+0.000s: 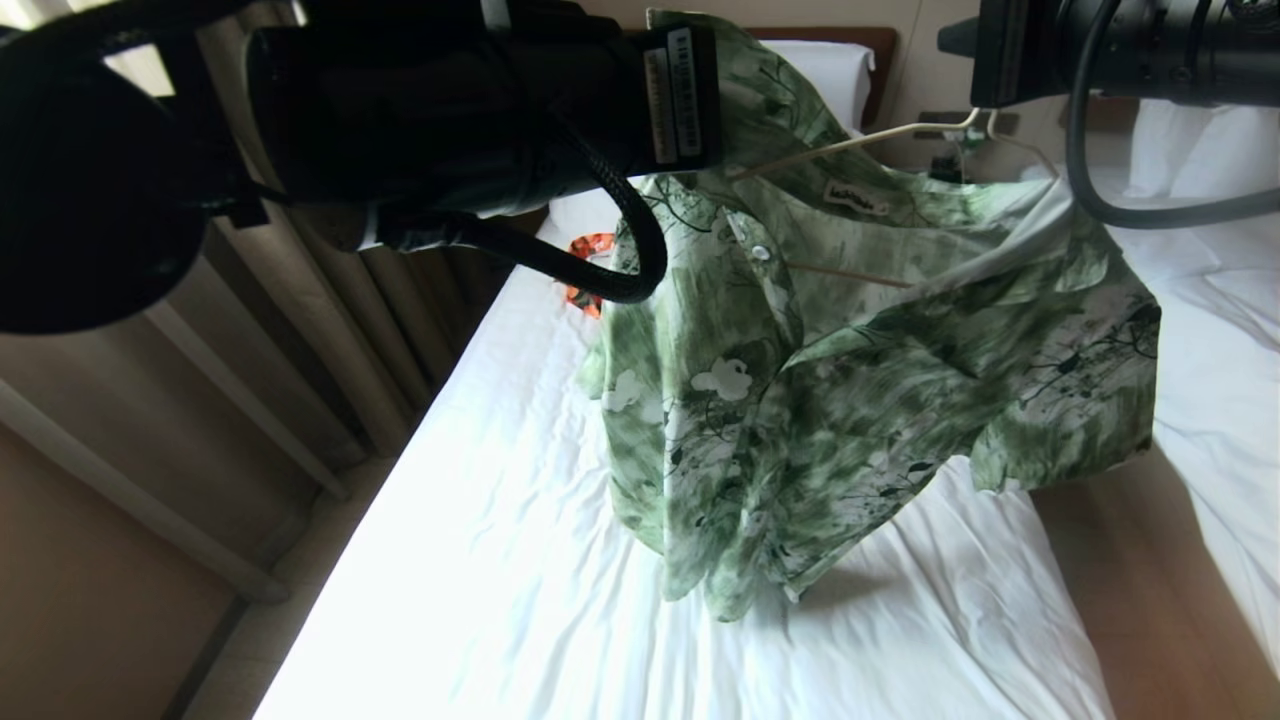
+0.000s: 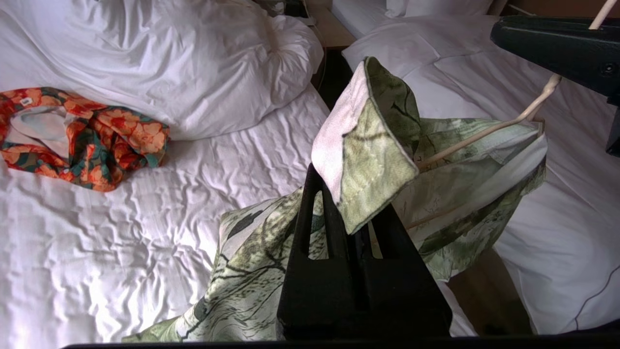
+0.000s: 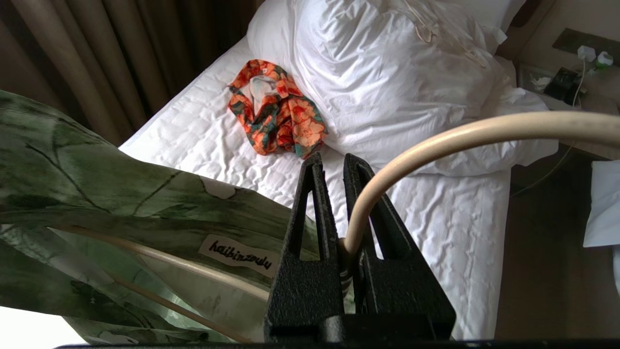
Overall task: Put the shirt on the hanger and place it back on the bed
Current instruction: Take the clothes hanger out of the clothes
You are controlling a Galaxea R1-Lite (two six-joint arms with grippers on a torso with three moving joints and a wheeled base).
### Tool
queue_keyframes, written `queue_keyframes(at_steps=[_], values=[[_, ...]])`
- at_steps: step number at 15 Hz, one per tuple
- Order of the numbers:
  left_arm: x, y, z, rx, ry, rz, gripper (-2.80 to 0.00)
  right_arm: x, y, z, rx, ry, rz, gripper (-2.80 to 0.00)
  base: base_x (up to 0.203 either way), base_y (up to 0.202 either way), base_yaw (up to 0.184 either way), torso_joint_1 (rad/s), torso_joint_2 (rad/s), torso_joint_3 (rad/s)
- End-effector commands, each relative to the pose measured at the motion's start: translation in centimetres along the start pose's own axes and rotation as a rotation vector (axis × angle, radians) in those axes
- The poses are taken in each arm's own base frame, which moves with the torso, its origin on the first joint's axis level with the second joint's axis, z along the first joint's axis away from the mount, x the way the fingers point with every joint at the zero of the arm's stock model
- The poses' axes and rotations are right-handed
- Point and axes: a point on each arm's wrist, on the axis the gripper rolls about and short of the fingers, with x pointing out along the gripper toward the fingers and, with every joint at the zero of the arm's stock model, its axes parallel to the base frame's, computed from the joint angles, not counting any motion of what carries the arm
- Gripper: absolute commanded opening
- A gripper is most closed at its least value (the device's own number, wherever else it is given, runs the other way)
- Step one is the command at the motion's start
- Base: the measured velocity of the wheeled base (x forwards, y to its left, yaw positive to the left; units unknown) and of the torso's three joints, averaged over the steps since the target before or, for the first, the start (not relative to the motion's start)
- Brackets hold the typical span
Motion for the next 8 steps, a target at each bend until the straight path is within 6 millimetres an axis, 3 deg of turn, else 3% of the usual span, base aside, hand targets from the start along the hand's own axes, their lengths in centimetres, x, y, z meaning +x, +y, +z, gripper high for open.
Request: queue_keyframes(at_steps=[1,8], values=[[1.48,-0.28,-0.69,0.008,0.015,0.004,-2.80,-0.11,0.03,0.06,0.000,-0.001,0.001,-2.80,0.000,0.000,0.000,0.000,0.00,0.000],[1.43,-1.15,-0.96,0.020,0.061,-0.017,-2.80,-0.06,0.10,0.01,0.001,0.001,0.003,-2.80,0.000,0.000,0.000,0.000,0.00,0.000]])
